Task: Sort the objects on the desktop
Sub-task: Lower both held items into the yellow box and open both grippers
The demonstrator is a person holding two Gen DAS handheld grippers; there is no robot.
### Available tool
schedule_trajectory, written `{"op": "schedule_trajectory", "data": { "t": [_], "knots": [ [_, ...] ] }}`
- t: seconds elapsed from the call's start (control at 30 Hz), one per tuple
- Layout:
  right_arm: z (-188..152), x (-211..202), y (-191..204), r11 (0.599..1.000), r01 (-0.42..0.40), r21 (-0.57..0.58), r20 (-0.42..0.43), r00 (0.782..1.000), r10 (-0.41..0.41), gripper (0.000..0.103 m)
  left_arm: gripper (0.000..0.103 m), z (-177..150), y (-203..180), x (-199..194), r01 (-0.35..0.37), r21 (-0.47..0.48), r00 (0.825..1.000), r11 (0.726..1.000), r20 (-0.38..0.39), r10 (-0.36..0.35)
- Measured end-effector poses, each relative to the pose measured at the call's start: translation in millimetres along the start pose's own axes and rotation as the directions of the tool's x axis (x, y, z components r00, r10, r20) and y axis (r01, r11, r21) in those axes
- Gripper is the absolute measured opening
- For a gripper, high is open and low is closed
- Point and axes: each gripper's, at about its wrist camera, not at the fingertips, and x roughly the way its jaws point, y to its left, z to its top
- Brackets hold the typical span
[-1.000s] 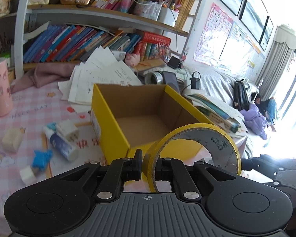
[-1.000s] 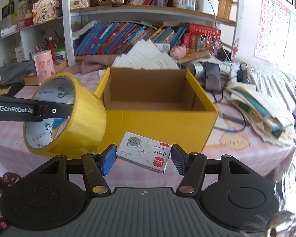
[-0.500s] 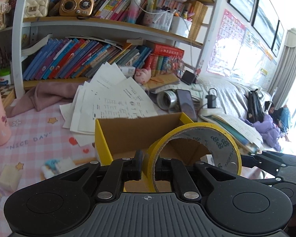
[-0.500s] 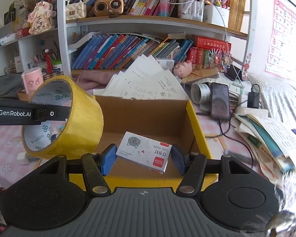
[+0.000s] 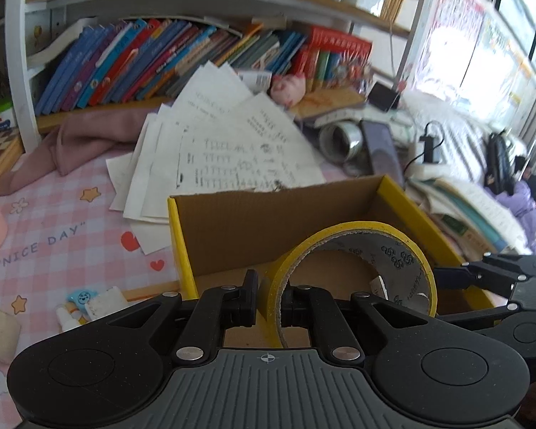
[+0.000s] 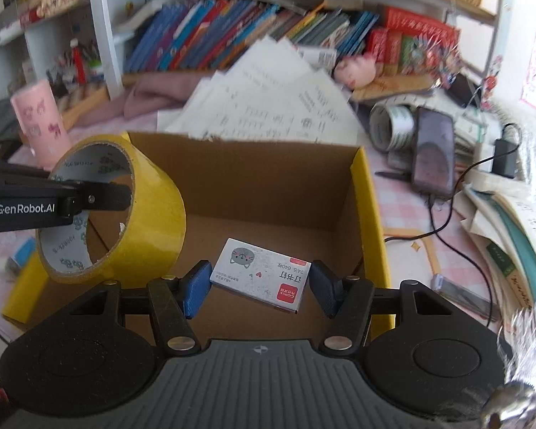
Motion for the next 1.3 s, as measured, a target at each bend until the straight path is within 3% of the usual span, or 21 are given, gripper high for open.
{"op": "schedule_trajectory", "data": {
  "t": [0.2, 0.3, 0.47, 0.6, 0.97, 1.1, 1.2, 1.3],
  "knots": [
    [7, 22, 5, 0.993, 0.006, -0.121, -0.061, 0.998, -0.013, 0.058, 0.009, 4, -10, 19, -0.046, 0.112, 0.997, 0.993, -0.052, 0.052],
    [6, 30, 11, 0.981, -0.035, -0.189, -0.1, 0.995, 0.016, 0.058, 0.009, 4, -17, 27, -0.064, 0.176, 0.995, 0.982, -0.071, 0.077],
    [4, 39, 25, 0.942, -0.075, -0.328, -0.158, 0.987, 0.024, 0.058, 0.011, -3, -32, 38, -0.117, 0.318, 0.985, 0.941, -0.083, 0.15],
    [4, 41, 29, 0.925, -0.103, -0.366, -0.186, 0.982, 0.035, 0.058, 0.015, -5, -39, 42, -0.143, 0.383, 0.979, 0.913, -0.082, 0.188],
    [5, 39, 33, 0.917, -0.116, -0.382, -0.18, 0.982, 0.05, 0.059, 0.018, -5, -40, 40, -0.162, 0.366, 0.977, 0.917, -0.071, 0.201],
    [5, 36, 33, 0.918, -0.117, -0.379, -0.164, 0.985, 0.057, 0.062, 0.036, -6, -41, 34, -0.159, 0.346, 0.98, 0.925, -0.057, 0.19],
    [5, 33, 32, 0.92, -0.12, -0.373, -0.143, 0.987, 0.071, 0.073, 0.044, -10, -45, 31, -0.155, 0.346, 0.981, 0.925, -0.055, 0.184],
    [4, 29, 31, 0.925, -0.117, -0.362, -0.12, 0.99, 0.078, 0.075, 0.052, -11, -46, 25, -0.141, 0.331, 0.985, 0.933, -0.044, 0.164]
  ]
}}
